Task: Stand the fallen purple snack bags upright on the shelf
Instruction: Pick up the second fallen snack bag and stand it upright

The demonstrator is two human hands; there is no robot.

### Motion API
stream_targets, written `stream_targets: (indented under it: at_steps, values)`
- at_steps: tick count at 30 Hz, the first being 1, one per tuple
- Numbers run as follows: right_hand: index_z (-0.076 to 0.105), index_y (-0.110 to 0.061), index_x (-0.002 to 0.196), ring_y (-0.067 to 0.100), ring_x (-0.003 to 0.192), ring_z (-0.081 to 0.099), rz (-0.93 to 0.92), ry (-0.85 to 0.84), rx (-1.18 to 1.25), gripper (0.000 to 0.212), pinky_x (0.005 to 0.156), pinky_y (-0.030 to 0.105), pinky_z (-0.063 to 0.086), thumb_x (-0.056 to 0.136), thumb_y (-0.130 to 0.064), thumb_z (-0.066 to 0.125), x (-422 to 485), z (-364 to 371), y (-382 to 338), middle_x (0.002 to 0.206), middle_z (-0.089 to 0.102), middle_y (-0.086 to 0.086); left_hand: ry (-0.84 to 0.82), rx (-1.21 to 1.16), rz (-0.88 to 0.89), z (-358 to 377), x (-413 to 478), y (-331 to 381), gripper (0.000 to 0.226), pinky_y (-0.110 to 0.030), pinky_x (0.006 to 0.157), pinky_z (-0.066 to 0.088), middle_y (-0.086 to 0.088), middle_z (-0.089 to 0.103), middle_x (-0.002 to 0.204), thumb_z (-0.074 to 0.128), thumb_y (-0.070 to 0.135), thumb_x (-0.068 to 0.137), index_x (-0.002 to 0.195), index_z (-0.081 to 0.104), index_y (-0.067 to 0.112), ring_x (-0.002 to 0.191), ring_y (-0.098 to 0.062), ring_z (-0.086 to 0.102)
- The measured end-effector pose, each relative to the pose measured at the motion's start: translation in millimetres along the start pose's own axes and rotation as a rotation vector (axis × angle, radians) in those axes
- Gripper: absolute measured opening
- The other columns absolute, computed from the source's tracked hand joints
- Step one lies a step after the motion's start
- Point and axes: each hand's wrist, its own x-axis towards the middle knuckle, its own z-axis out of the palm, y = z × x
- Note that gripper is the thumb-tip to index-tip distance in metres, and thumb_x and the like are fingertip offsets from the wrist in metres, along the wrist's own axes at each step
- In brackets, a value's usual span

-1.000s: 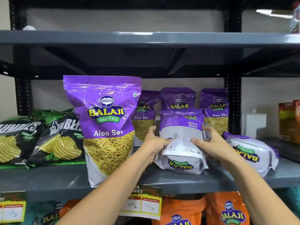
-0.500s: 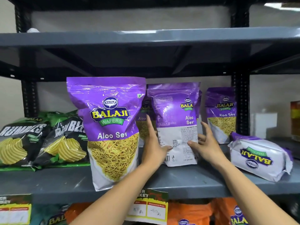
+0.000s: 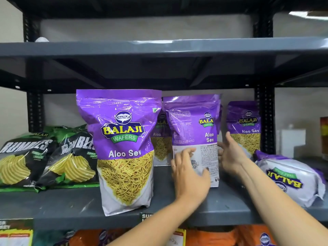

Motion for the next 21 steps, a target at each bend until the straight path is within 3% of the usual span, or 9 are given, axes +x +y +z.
stream_targets:
  at_steps: [2,5,6,9,10,12,14,16,21]
  values:
    - [0.065,-0.016,0.090,0.023,0.064,0.062,0.023,-0.009,0.061,0.065,0.064,0.032,0.045,0.089,-0.069,0.029,3,1,1,0.060,0.069,0.005,-0.125,-0.087,-0.132,8,-1,1,0.057,-0.034,0.112,0.030,0.001,0.044,0.128,0.069,0.023,0.070,0.122,0.045,0.028,0.127,-0.021,0.037]
    - [0.062,-0.014,0.079,0.015,0.044,0.057,0.040,0.059,0.061,0.046,0.048,0.023,0.045,0.098,-0.045,0.034,2,4,2,0.048,0.063,0.001,-0.151,-0.105,-0.232,13,3,-1,0.059,-0.035,0.112,0.030,0.001,0.035,0.133,0.069,0.025,0.072,0.124,0.042,0.027,0.131,-0.022,0.033]
    - [0.062,-0.013,0.079,0.014,0.047,0.056,0.040,0.084,0.020,0.038,0.054,0.024,0.046,0.098,-0.035,0.038,4,3,2,0.051,0.062,0.001,-0.138,-0.114,-0.245,14,5,-2,0.059,-0.036,0.111,0.031,0.001,0.034,0.133,0.070,0.028,0.072,0.123,0.042,0.027,0.130,-0.023,0.033]
    - [0.065,-0.011,0.101,0.026,0.089,0.062,0.068,0.087,-0.115,0.023,0.089,0.036,0.048,0.092,-0.023,0.047,4,-3,6,0.089,0.067,0.010,-0.138,-0.196,-0.305,14,12,-3,0.064,-0.034,0.109,0.032,0.000,0.032,0.133,0.073,0.042,0.072,0.123,0.039,0.025,0.129,-0.022,0.032]
    - [0.065,-0.013,0.099,0.026,0.089,0.061,0.082,0.082,-0.164,0.019,0.084,0.035,0.048,0.090,-0.024,0.051,1,-5,6,0.088,0.066,0.008,-0.157,-0.249,-0.329,15,16,-3,0.067,-0.034,0.110,0.031,0.000,0.032,0.134,0.074,0.044,0.072,0.125,0.037,0.025,0.131,-0.021,0.032]
    - [0.063,-0.019,0.083,0.018,0.068,0.058,0.100,0.048,-0.221,0.010,0.066,0.029,0.044,0.088,-0.024,0.056,-2,-6,5,0.069,0.064,0.001,-0.199,-0.350,-0.364,16,21,-1,0.076,-0.034,0.113,0.029,0.000,0.031,0.138,0.075,0.048,0.071,0.130,0.034,0.024,0.134,-0.019,0.032]
    - [0.061,-0.021,0.082,0.014,0.057,0.053,0.084,0.022,-0.236,0.010,0.060,0.027,0.040,0.089,-0.018,0.055,-3,-7,5,0.061,0.060,-0.001,-0.225,-0.379,-0.381,19,24,1,0.095,-0.035,0.115,0.027,0.000,0.030,0.143,0.074,0.061,0.062,0.138,0.030,0.024,0.138,-0.018,0.030]
    - [0.060,-0.023,0.098,0.015,0.060,0.048,0.064,-0.003,-0.237,0.016,0.059,0.027,0.038,0.089,-0.012,0.053,-4,-8,5,0.071,0.055,0.002,-0.230,-0.312,-0.380,23,28,3,0.112,-0.038,0.117,0.025,0.000,0.030,0.146,0.069,0.073,0.052,0.143,0.026,0.024,0.141,-0.019,0.027]
    - [0.049,-0.021,0.132,0.016,0.072,0.047,0.054,-0.062,-0.198,0.050,0.063,0.029,0.032,0.084,-0.014,0.063,-5,-12,8,0.088,0.059,0.004,-0.168,-0.198,-0.370,26,38,-4,0.094,-0.037,0.114,0.030,-0.001,0.036,0.134,0.069,0.074,0.057,0.133,0.041,0.026,0.136,-0.021,0.032]
